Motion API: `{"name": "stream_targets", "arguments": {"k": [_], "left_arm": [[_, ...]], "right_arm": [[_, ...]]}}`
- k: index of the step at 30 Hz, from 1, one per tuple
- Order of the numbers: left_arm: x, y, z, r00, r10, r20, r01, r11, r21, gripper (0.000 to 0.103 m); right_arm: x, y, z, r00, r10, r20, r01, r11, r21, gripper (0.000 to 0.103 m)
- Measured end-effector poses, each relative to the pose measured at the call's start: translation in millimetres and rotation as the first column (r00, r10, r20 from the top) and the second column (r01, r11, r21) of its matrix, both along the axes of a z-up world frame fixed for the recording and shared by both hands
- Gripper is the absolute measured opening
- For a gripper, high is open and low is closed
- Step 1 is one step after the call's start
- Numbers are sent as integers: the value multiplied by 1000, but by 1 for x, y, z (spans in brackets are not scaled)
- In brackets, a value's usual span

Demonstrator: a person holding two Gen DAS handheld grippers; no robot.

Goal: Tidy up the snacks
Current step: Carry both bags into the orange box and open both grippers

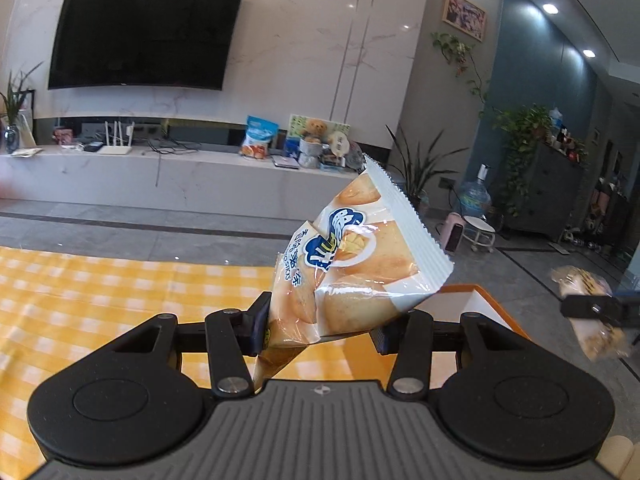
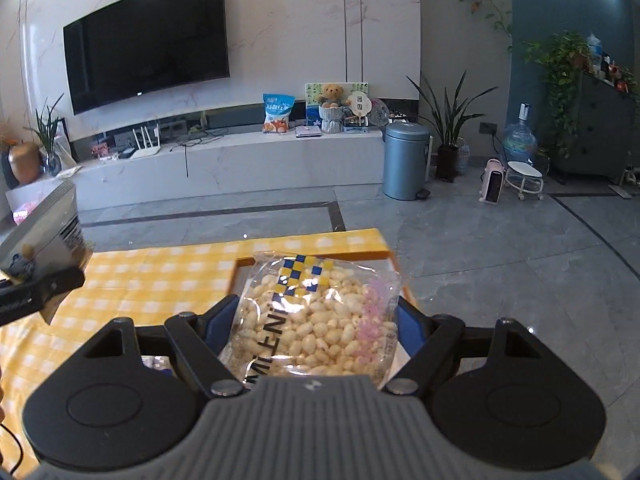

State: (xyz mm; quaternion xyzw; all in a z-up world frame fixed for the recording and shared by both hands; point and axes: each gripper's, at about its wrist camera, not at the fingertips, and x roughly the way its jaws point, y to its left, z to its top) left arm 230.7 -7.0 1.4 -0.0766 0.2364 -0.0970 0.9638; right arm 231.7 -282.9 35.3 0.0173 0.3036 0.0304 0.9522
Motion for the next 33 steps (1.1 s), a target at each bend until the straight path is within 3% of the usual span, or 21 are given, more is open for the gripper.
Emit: {"name": "stream_targets", "arguments": {"k": [7,10,17,23,28,33], "left_arm": [[0,-6,-11,998,-26,-59,26,1000,9,55],[-1,-5,-15,997,-27,-76,28,1000,11,55],[-8,1,-25,997,-50,-51,48,998,-34,55],[-3,3,-28,996,-40,-85,37,999,-39,55],[-4,8,-27,994,-49,-94,46,998,-29,55],[-7,7,-25,994,-43,-96,40,999,-28,55]], "right_arm": [[69,-13,-45,987,37,-156,-49,996,-75,78],[102,-16,-81,965,10,-261,-43,992,-120,78],[151,-8,-138,917,0,-398,-103,966,-238,78],[161,14,-156,899,41,-435,-221,902,-370,79],[160,16,-162,864,48,-501,-285,868,-407,91],[148,14,-145,891,46,-452,-254,875,-412,91]]}}
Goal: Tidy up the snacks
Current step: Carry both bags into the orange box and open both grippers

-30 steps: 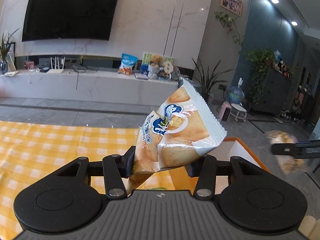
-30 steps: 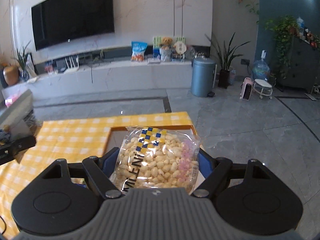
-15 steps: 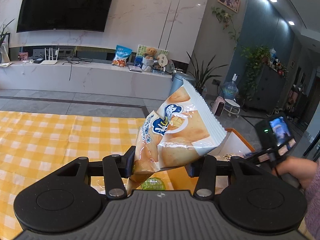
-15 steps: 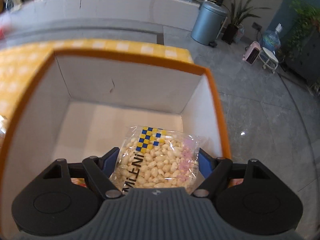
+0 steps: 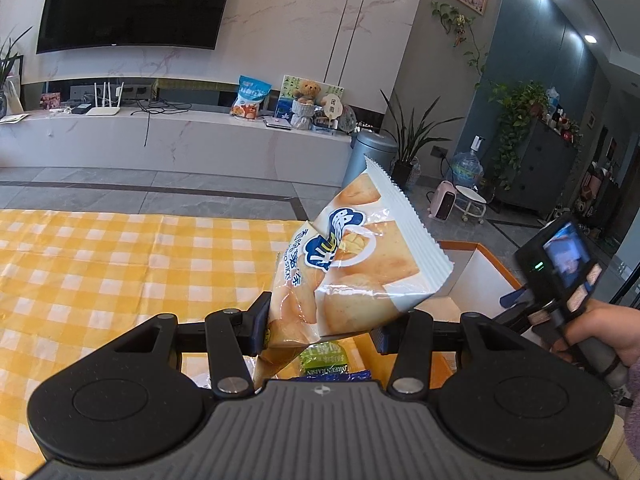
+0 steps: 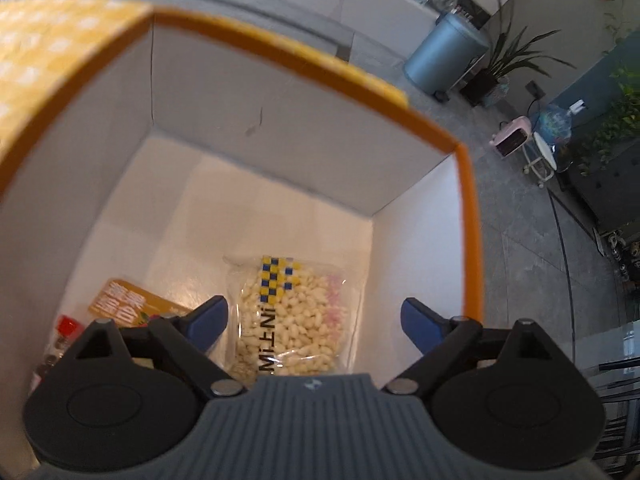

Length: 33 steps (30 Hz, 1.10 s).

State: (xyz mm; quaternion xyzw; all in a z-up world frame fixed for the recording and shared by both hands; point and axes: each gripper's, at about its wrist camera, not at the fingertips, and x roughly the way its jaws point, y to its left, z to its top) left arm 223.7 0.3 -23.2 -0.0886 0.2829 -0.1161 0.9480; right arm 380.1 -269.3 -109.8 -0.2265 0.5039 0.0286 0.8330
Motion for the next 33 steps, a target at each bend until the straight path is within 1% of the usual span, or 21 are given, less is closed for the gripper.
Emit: {"name": "stream_targets", "arguments": {"k": [1,2,3,4,6,7,8,9,13,16,18,20,22,23,25,27,28,29,30,33], "left_arm": [[-1,0,1,1000,0,3,0,1000,1,55],[-2,0,1,1000,1,5,-1,1000,1,55],[-2,-2,2,1000,4,5,-4,1000,1,55],[-2,-3,2,1000,6,5,-6,1000,0,55],[-3,-5,3,1000,17,-7,-17,1000,2,55],[-3,-7,3,1000,24,-13,-24,1000,8,55],[-4,-8,4,1000,27,-14,-26,1000,11,55],[-4,-8,5,1000,25,-12,-24,1000,13,55],[-6,-9,8,1000,9,-4,-9,1000,19,55],[-6,-9,11,1000,5,1,-5,1000,19,55],[-6,-10,11,1000,-9,3,9,1000,20,55],[-3,-14,14,1000,-24,5,23,999,32,55],[1,-20,19,999,-40,3,40,998,42,55],[3,-22,22,999,-48,-2,48,998,35,55],[9,-29,27,997,-79,-10,79,997,-5,55],[16,-40,33,992,-128,-10,128,991,-29,55],[20,-47,36,988,-152,-16,151,988,-29,55],[25,-56,38,986,-165,-27,164,986,-24,55],[29,-66,38,985,-169,-37,168,986,-12,55],[38,-100,37,983,-183,-31,185,981,61,55]], "right_arm": [[-2,-2,7,1000,-1,19,0,999,34,90],[-6,-2,14,1000,-3,29,1,997,78,83],[-8,-3,19,1000,-5,21,2,992,128,70],[-9,-1,21,1000,-7,-4,7,984,176,63],[-6,2,19,996,-11,-87,32,967,251,34],[-8,8,16,992,-12,-128,46,963,266,28],[-9,12,11,985,-12,-171,58,962,266,18],[-11,16,6,980,-9,-198,61,964,260,15],[-30,34,-4,979,31,-203,14,976,217,15],[-37,36,-4,974,42,-222,8,975,221,15],[-39,34,-1,975,39,-217,9,976,216,17],[-43,31,4,981,22,-192,23,973,230,19],[-46,20,17,988,-6,-152,45,966,256,20],[-50,14,24,992,-28,-119,59,962,266,20],[-57,4,38,995,-73,-60,87,955,285,20],[-65,-9,48,992,-124,-14,122,942,312,24],[-68,-15,51,989,-145,8,135,936,324,25],[-70,-21,53,987,-161,24,144,933,331,27],[-72,-26,54,984,-173,31,153,930,335,27],[-80,-40,54,982,-185,44,158,923,350,27]]}}
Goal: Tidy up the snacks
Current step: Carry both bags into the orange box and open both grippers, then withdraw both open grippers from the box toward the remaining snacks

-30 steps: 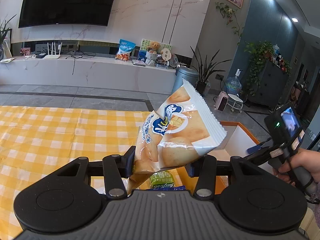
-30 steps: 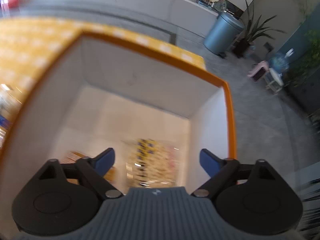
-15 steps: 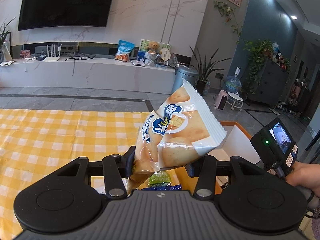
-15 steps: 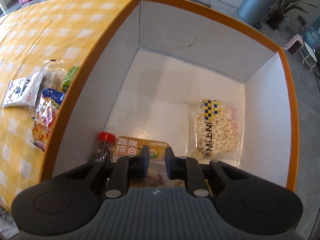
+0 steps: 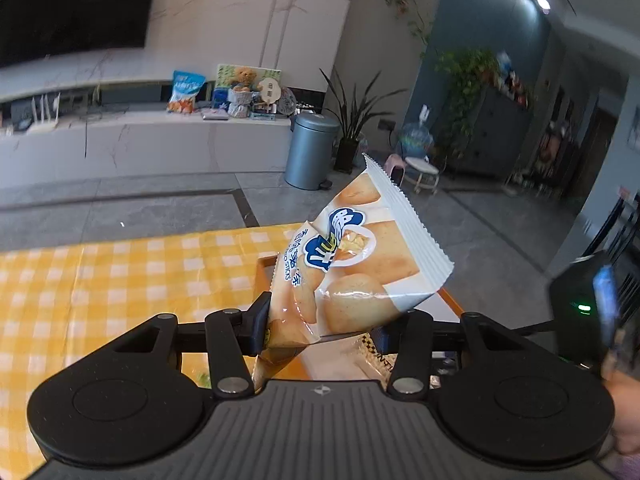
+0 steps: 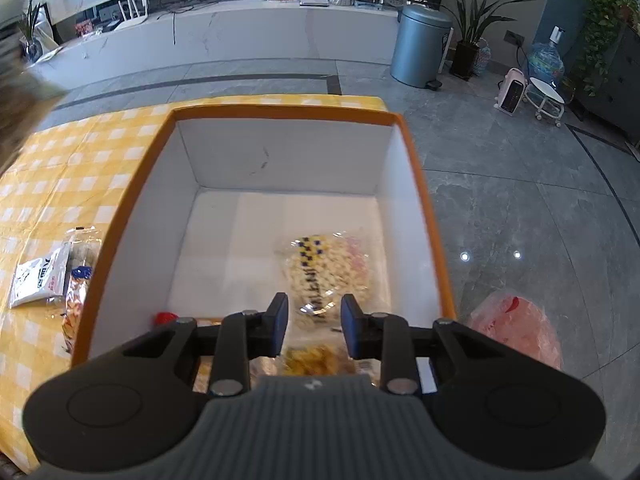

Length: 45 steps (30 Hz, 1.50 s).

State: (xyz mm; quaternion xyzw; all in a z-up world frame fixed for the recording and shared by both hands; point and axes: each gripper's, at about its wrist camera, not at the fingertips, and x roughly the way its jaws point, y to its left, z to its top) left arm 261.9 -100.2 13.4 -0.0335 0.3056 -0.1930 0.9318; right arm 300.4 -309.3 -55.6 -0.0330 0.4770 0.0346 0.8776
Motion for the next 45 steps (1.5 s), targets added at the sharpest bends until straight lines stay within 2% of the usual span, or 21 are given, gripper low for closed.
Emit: {"name": "stream_targets", "arguments": {"k": [2,4,9,11,15,17,18,20,22,24,30,40,42,45], "left_arm": [[6,-21,-5,998,-58,3,58,998,15,55],[12,-40,-12,993,-114,-33,115,992,51,55],[25,-80,-40,983,-138,-121,162,963,216,55],[25,-93,-53,984,-136,-115,164,944,287,55],[19,-118,-73,992,-116,-58,130,877,462,55],[19,-126,-81,992,-111,-64,128,855,503,56],[17,-129,-83,991,-108,-79,133,849,511,60],[17,-130,-87,988,-116,-103,153,852,501,63],[15,-128,-86,989,-119,-92,149,860,488,80],[12,-124,-85,987,-139,-75,158,869,469,88],[10,-114,-71,986,-133,-102,163,904,395,89],[2,-80,-30,998,-50,-49,62,957,283,89],[-3,-70,-22,999,-27,-35,35,963,266,89],[-14,-51,-14,1000,6,-17,-1,970,243,89]], "right_arm": [[-6,-8,2,999,-19,29,18,1000,18,27],[-10,-14,4,998,-35,57,33,999,37,27],[-27,-35,11,989,-82,121,69,992,107,27],[-32,-41,12,986,-97,138,80,989,127,27],[-38,-46,12,982,-97,162,75,988,136,27],[-39,-48,11,981,-99,168,78,989,127,27],[-38,-49,9,980,-101,169,80,988,129,27],[-38,-54,8,980,-110,164,85,985,148,27],[-37,-57,7,981,-116,158,91,983,158,27],[-38,-58,6,980,-124,153,100,983,157,27],[-42,-58,8,980,-131,148,109,982,152,27],[-51,-48,21,980,-119,157,91,981,174,27],[-49,-43,21,985,-118,127,94,980,177,17],[-42,-38,18,991,-104,82,82,968,237,13]]}}
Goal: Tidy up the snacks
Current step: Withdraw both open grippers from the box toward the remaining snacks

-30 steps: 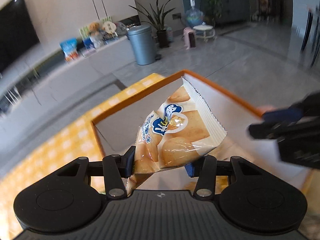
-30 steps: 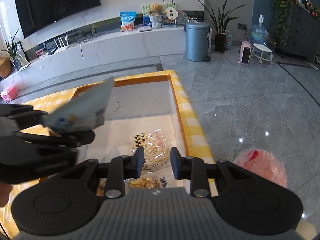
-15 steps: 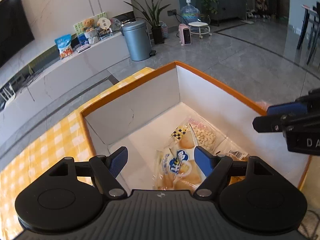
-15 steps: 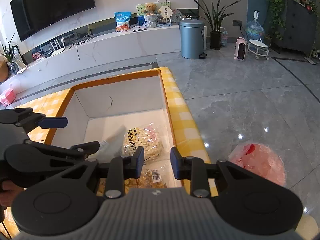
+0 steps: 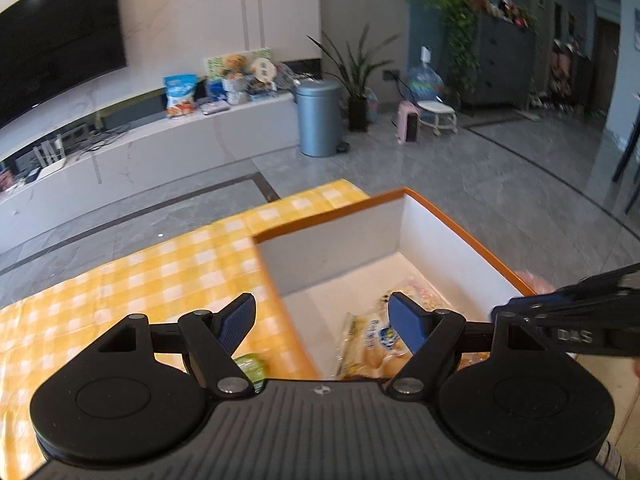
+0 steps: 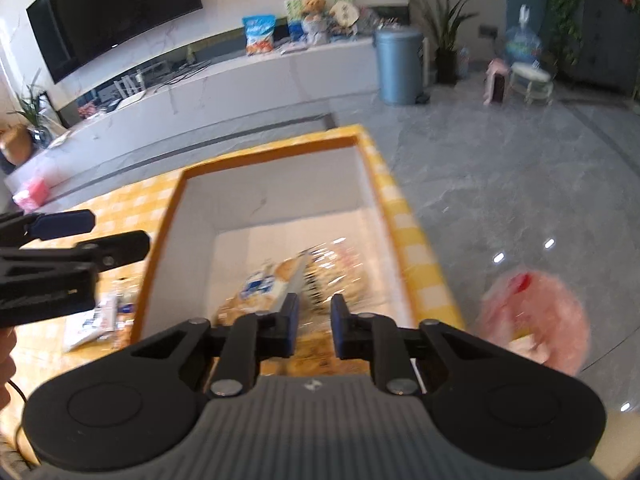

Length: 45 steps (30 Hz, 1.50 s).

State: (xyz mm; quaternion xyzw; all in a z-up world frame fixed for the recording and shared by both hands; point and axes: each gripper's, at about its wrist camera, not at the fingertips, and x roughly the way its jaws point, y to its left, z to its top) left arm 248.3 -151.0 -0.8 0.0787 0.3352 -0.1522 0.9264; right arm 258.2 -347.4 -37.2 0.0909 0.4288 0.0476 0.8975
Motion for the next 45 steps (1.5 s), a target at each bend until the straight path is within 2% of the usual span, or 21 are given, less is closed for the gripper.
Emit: {"name": "stream_targets", "arguments": {"k": [5,8,12,20,24,28,32,35,37,39,42,44,45], "left_arm": [[-6,32,0,999,46,-19,-47,998,-37,89],[-3,52,-7,996,77,-47,-79,996,-50,89],[4,71,-21,991,109,-74,-113,993,-43,89],[6,105,-35,979,170,-113,-178,982,-59,89],[1,122,-30,974,190,-121,-200,977,-75,89],[-9,135,-19,970,225,-98,-234,968,-91,89],[-22,148,-1,971,231,-59,-237,963,-130,89],[-28,155,9,971,237,-43,-240,963,-125,89],[-32,162,10,969,242,-42,-246,961,-127,89],[-34,171,10,967,247,-54,-252,959,-128,89],[-40,185,5,964,257,-66,-264,956,-127,89],[-41,196,2,960,270,-72,-277,953,-123,89],[-42,201,0,956,282,-76,-290,949,-124,89]], "right_arm": [[38,15,-26,992,18,-124,-10,998,66,12],[62,25,-48,979,5,-203,3,999,37,12],[85,39,-70,968,7,-251,-6,1000,7,12],[114,59,-82,962,-6,-271,-17,996,-82,12],[100,68,-64,979,-31,-203,-5,985,-174,15],[80,76,-33,991,-25,-134,2,985,-170,19],[64,91,7,1000,-3,-31,-2,989,-149,39],[45,107,31,999,33,34,-28,990,-135,47],[40,121,45,996,54,70,-44,990,-136,58],[32,137,54,991,75,109,-57,986,-159,73],[22,161,60,984,103,146,-78,982,-173,83],[19,174,59,980,118,163,-91,982,-164,97],[18,181,57,978,117,172,-89,983,-159,98]]}}
